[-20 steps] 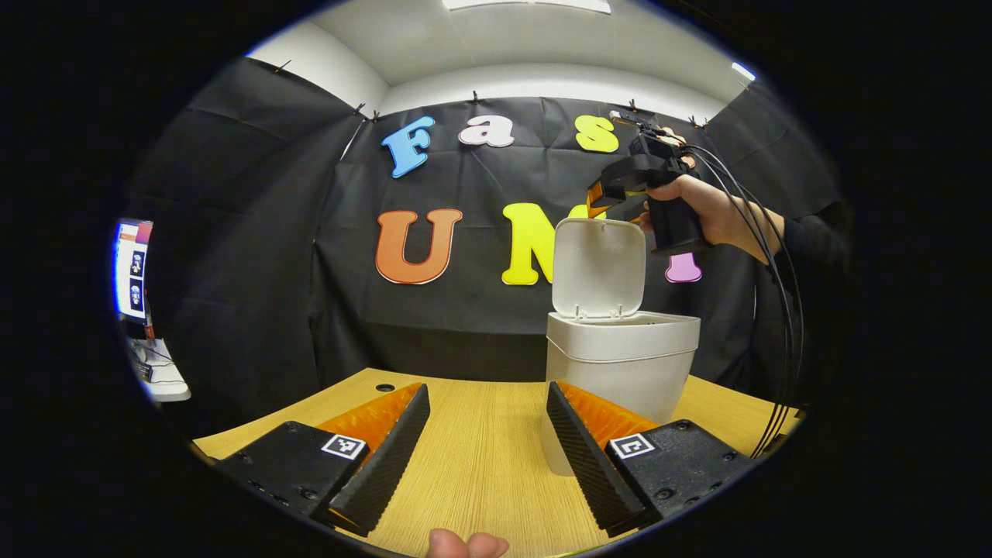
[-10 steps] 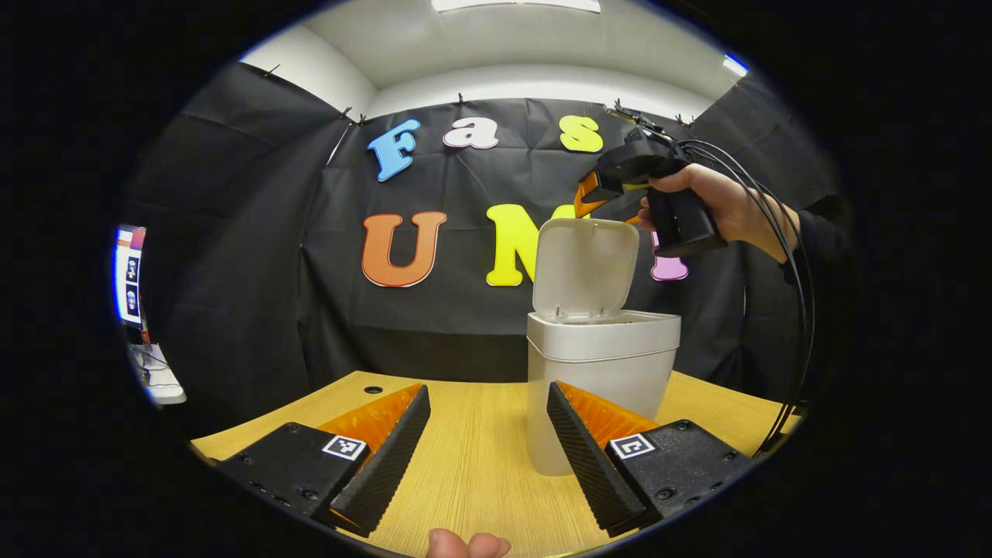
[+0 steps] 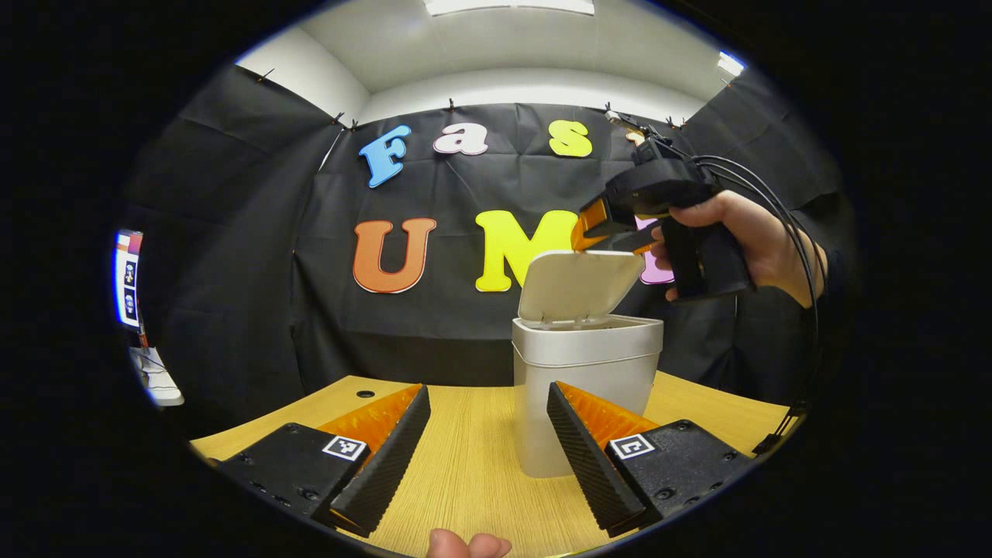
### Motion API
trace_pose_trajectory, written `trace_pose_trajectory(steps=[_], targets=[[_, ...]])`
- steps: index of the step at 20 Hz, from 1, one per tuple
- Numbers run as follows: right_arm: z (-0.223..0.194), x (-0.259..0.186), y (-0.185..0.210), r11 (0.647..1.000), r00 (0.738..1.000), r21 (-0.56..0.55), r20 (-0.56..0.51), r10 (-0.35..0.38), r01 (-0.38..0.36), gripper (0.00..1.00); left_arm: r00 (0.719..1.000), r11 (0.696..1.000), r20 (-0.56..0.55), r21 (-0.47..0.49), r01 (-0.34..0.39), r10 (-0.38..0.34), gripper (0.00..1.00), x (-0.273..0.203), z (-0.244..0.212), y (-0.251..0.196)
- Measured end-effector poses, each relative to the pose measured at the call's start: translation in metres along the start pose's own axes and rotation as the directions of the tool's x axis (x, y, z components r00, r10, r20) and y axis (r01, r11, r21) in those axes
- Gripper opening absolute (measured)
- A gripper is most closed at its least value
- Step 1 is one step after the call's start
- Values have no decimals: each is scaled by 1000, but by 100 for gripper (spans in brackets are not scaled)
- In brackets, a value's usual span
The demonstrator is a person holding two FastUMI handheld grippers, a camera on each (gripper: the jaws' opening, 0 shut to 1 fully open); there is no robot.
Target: Press the lid of the desktop garbage bin to open it, pick up the crumpled paper on the desktop and throw it into the bin, then pick up the pop can on the desktop and drop it into the bin, and finally close the garbage bin lid.
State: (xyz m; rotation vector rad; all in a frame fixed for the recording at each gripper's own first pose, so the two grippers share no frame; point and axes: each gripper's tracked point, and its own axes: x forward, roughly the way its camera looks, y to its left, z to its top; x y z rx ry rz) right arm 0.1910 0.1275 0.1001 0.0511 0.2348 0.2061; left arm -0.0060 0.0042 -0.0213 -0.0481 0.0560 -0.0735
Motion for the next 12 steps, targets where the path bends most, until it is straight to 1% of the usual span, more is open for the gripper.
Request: trace_pose_trajectory(steps=[2,5,9,12], targets=[[-17,-6,4,1000,1000,-5,-8,8,-8,94,1000,1000,2,-9,6,-5,98,-3,-1,-2],[-40,-12,9,1000,1000,27,-6,9,-9,94,1000,1000,0,-14,8,-8,98,-4,-1,-3],[-66,-13,11,1000,1000,18,15,-17,16,94,1000,1000,-8,-22,10,-11,98,-7,-4,-3],[-81,-11,9,999,1000,33,5,-25,25,95,1000,1000,-13,-20,-1,1,98,-9,-7,2]])
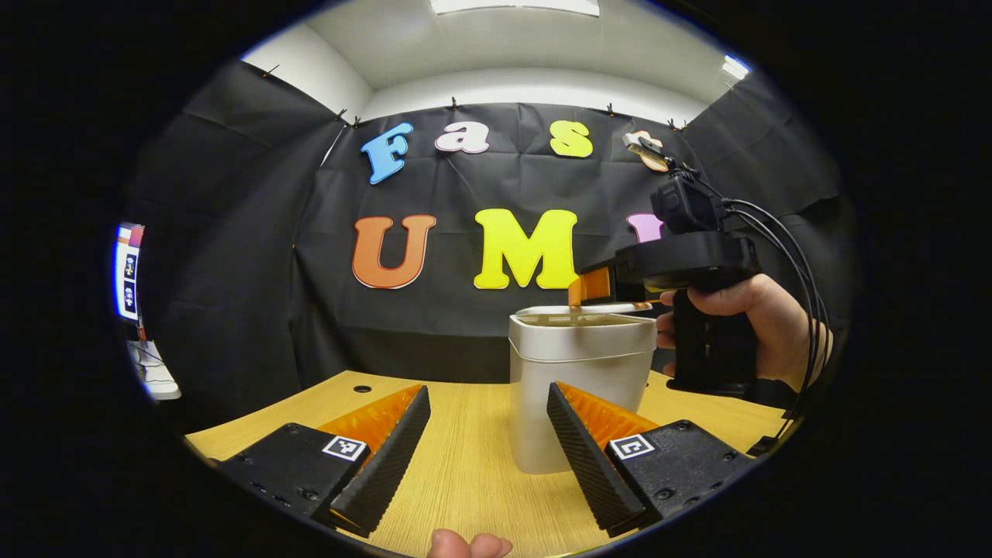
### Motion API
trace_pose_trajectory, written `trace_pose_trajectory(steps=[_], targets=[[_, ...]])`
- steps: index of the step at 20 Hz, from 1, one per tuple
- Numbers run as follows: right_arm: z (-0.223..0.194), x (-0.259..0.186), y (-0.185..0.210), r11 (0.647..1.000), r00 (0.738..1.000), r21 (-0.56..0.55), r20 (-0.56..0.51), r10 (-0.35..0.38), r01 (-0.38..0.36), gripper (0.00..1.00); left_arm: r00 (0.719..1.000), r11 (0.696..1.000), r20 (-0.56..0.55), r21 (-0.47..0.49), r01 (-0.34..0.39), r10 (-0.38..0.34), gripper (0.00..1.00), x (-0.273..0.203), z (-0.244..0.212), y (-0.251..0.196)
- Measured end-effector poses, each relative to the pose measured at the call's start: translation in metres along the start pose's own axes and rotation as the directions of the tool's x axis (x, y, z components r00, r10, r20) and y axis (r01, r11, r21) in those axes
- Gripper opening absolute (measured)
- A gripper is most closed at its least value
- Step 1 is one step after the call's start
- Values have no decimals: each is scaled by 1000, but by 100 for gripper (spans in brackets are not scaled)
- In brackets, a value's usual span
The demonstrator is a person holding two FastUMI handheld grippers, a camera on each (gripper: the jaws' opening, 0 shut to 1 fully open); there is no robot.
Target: Press the lid of the desktop garbage bin to open it, pick up the crumpled paper on the desktop and throw it into the bin, then pick up the pop can on the desktop and drop it into the bin, and finally close the garbage bin lid.
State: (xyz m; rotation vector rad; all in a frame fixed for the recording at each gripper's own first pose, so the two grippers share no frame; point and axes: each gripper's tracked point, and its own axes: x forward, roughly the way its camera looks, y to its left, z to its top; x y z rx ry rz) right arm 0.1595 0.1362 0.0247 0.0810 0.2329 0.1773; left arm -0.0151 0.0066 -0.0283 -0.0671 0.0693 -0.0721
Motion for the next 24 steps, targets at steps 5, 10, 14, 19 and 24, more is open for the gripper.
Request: trace_pose_trajectory(steps=[5,10,14,19,24], targets=[[-7,1,-1,1000,1000,-14,-2,2,-2,96,1000,1000,-13,-14,-3,3,98,2,-5,1],[-10,0,-1,1000,1000,-12,1,7,-7,96,1000,1000,-17,-10,5,-5,98,4,-8,-4],[-15,1,-1,999,1000,-38,14,9,-8,96,999,999,-26,-28,19,-20,98,5,-14,-8],[-19,1,-2,997,1000,-75,-2,23,-23,96,998,998,-48,-50,26,-28,98,11,-23,-10],[-25,1,3,997,998,-55,-17,57,-58,92,998,998,-52,-46,36,-39,98,12,-23,-16]])
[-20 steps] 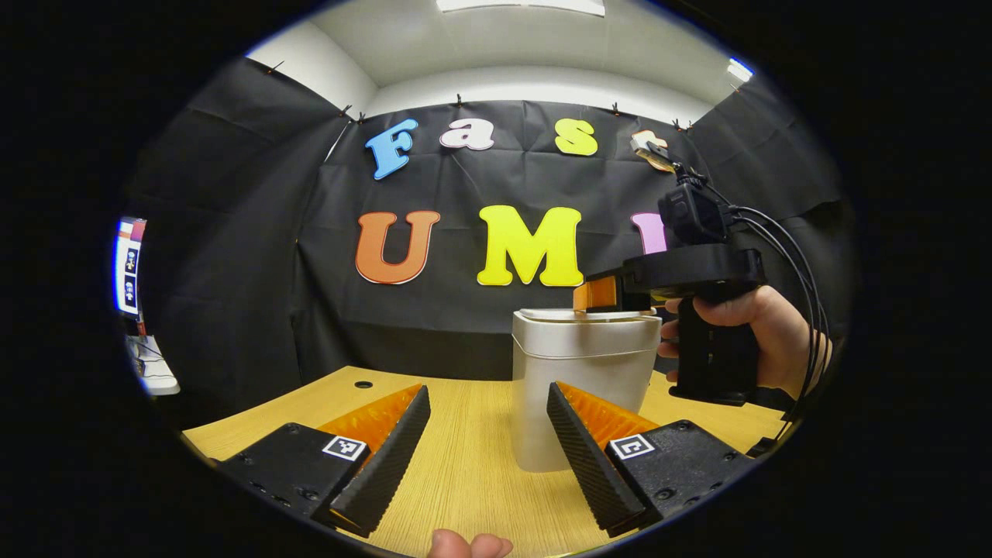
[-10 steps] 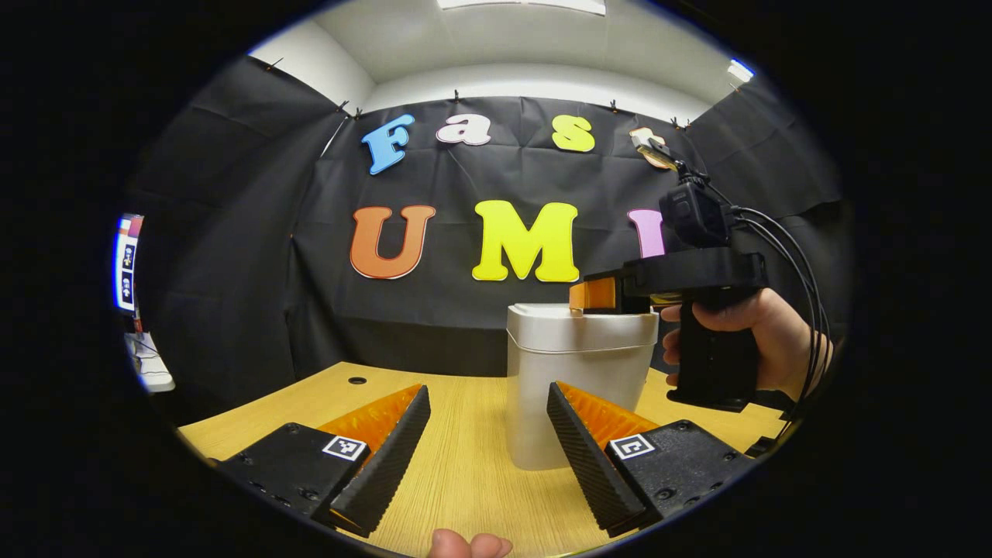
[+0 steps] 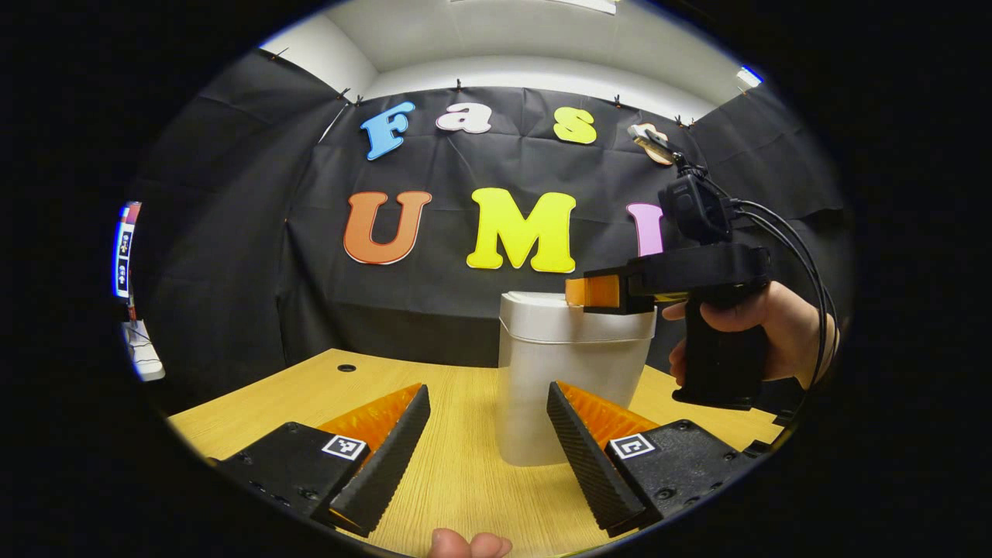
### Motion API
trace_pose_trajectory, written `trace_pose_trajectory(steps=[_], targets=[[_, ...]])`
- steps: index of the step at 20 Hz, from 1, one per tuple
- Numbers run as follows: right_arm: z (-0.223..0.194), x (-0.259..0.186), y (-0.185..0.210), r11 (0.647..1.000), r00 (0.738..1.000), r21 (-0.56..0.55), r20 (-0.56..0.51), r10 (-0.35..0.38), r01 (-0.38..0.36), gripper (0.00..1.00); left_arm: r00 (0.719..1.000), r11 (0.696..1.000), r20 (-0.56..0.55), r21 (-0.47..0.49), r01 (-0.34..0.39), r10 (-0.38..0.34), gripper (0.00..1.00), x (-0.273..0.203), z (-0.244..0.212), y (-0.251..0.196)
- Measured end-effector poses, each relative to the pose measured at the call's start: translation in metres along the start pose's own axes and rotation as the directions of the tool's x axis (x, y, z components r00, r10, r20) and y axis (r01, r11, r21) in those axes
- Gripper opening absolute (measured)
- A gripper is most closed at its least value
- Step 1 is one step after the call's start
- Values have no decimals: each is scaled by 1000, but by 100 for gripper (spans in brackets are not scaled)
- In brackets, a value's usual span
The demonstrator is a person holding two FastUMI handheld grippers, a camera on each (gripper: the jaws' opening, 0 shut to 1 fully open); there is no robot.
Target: Press the lid of the desktop garbage bin to open it, pick up the crumpled paper on the desktop and throw it into the bin, then pick up the pop can on the desktop and drop it into the bin, and finally close the garbage bin lid.
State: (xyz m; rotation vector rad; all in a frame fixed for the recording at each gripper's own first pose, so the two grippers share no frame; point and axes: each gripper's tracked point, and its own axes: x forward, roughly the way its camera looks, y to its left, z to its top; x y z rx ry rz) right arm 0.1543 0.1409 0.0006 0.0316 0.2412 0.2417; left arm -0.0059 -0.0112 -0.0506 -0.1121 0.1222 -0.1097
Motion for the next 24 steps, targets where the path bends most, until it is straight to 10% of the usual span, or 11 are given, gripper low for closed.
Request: trace_pose_trajectory(steps=[14,17,24], targets=[[7,-14,6,1000,991,-17,132,-5,7,80,999,999,30,38,-32,30,98,-11,11,-3],[14,-16,3,999,988,-41,151,-12,18,95,997,998,53,29,-55,53,98,-12,19,3],[36,-47,-18,999,972,12,231,-36,35,97,996,998,70,21,-63,61,98,-7,31,-1]])
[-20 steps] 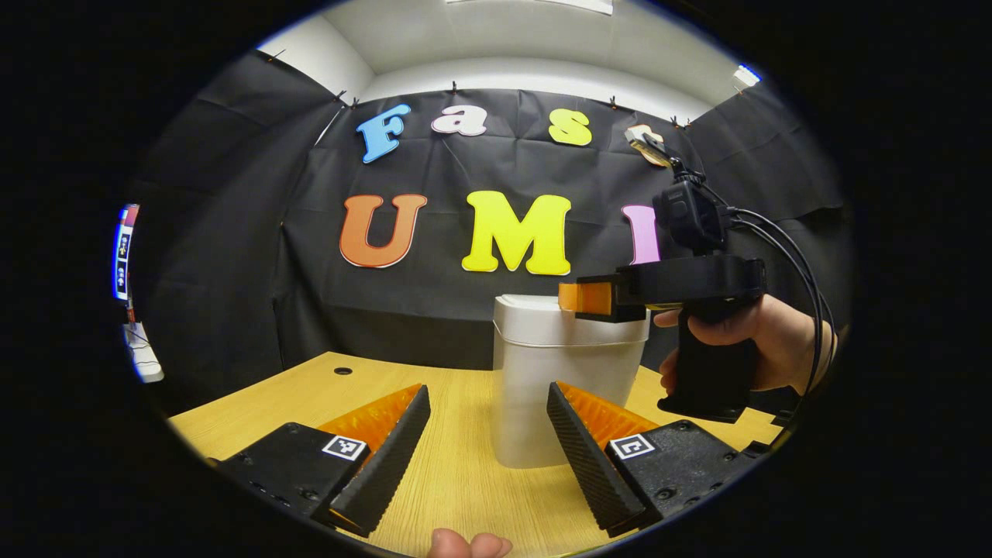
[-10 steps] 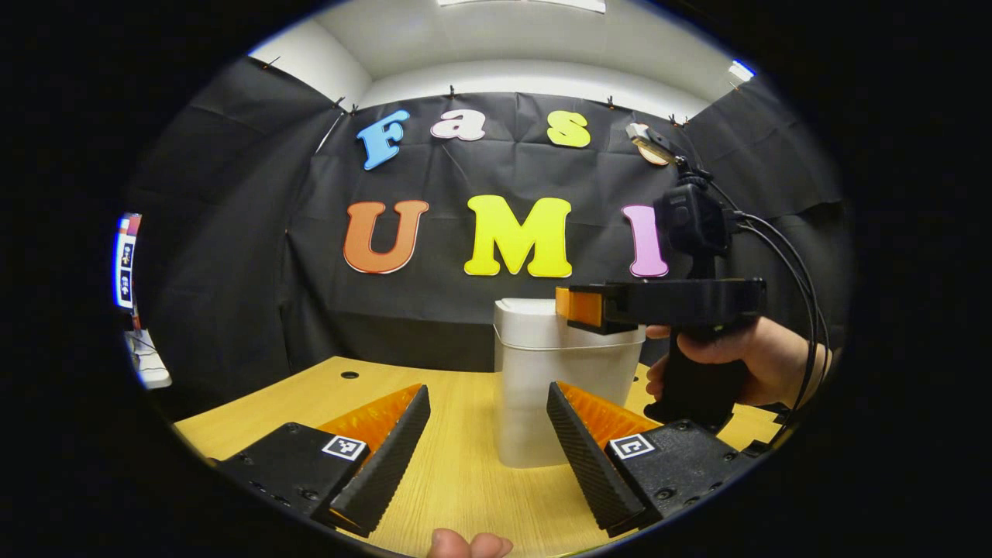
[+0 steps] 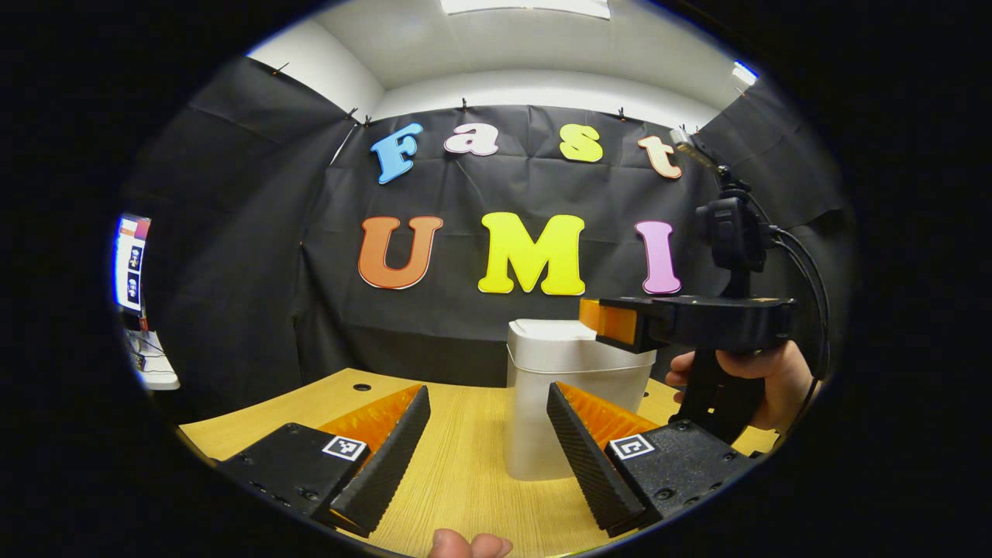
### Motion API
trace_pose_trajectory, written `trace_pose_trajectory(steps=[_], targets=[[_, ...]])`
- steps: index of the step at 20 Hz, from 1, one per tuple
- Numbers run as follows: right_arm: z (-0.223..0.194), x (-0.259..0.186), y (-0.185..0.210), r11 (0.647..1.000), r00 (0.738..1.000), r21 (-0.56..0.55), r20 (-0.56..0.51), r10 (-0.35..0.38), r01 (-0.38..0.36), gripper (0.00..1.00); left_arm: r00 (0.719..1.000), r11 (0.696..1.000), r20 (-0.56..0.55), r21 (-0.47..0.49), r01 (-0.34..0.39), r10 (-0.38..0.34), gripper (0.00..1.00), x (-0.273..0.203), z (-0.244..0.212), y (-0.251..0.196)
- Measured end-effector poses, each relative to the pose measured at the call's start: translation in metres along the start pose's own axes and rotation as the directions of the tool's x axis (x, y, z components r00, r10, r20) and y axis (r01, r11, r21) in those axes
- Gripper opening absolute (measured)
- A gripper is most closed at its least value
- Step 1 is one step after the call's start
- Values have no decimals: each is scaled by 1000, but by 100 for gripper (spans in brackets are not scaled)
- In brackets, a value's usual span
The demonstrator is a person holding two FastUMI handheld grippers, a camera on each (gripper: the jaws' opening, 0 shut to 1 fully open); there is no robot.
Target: Press the lid of the desktop garbage bin to open it, pick up the crumpled paper on the desktop and throw it into the bin, then pick up the pop can on the desktop and drop it into the bin, and finally close the garbage bin lid.
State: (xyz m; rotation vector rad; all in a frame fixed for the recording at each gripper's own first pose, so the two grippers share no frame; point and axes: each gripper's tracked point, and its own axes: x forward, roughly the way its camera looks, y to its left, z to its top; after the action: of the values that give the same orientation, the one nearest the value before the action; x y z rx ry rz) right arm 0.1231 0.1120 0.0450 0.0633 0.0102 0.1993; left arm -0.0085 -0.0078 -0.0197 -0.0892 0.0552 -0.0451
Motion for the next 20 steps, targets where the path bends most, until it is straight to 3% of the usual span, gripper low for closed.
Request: trace_pose_trajectory(steps=[4,11,20], targets=[[-1,-28,-31,998,999,55,24,-45,44,97,1000,1000,12,15,13,-14,98,6,6,-9],[-27,-81,-93,981,977,17,79,-196,195,97,1000,1000,22,21,21,-22,98,18,10,-28],[-47,-119,-96,981,977,-41,104,-186,191,95,1000,999,19,34,18,-19,98,21,4,-48]])
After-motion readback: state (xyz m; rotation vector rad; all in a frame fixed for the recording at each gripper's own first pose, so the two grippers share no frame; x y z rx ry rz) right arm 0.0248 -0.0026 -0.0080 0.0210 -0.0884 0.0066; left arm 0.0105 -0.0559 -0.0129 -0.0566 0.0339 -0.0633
